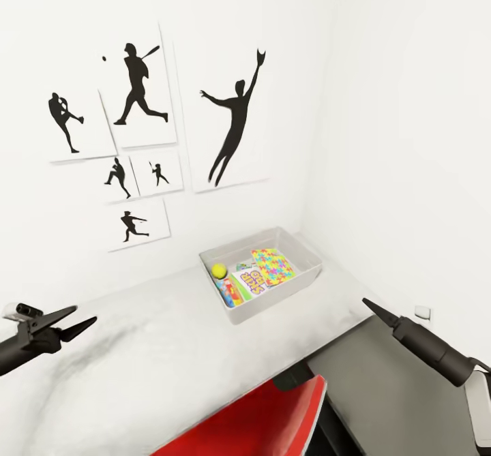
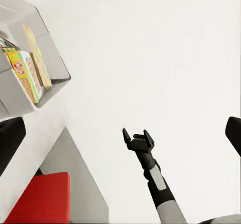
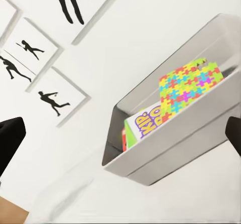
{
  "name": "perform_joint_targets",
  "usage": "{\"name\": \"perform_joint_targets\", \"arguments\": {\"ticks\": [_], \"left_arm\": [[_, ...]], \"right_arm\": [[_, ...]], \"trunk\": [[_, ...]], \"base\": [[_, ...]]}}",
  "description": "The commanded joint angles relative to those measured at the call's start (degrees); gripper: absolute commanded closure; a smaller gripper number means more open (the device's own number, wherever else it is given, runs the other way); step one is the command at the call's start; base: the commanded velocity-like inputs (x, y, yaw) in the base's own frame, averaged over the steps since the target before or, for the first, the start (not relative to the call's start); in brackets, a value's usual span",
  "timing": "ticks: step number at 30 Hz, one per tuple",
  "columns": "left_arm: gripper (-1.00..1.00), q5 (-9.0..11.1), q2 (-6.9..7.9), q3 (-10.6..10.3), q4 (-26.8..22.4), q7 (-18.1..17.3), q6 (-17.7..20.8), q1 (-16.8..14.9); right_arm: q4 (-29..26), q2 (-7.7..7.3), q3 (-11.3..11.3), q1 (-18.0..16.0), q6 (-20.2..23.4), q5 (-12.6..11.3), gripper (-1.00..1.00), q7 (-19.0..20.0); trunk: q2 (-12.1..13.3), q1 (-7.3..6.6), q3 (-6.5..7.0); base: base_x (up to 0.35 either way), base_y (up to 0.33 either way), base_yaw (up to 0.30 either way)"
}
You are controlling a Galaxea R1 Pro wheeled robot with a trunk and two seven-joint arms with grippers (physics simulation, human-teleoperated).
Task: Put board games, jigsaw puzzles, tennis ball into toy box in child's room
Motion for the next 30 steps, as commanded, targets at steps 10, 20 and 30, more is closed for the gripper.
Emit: {"name": "perform_joint_targets", "arguments": {"ticks": [10, 20, 30], "left_arm": [[-1.0, -0.8, 0.52, -0.2, 0.0, -1.3, 0.4, 0.1], [-1.0, -0.9, 0.45, -0.3, 0.0, -1.3, 0.1, 0.1], [-1.0, -0.9, 0.2, -0.2, 0.0, -1.3, -0.1, 0.1]], "right_arm": [[0.0, 0.19, 0.0, 0.0, 0.4, 0.0, -1.0, -0.2], [0.0, 0.23, 0.0, 0.0, 0.3, -0.1, -1.0, -0.5], [0.0, 0.17, -0.1, 0.0, 0.4, -0.5, -1.0, -0.2]], "trunk": [[-0.1, 0.01, 0.44], [-0.1, 0.01, 0.48], [-0.1, 0.01, 0.48]], "base": [[-0.328, 0.0, 0.024], [-0.252, 0.0, 0.002], [-0.026, 0.0, 0.0]]}}
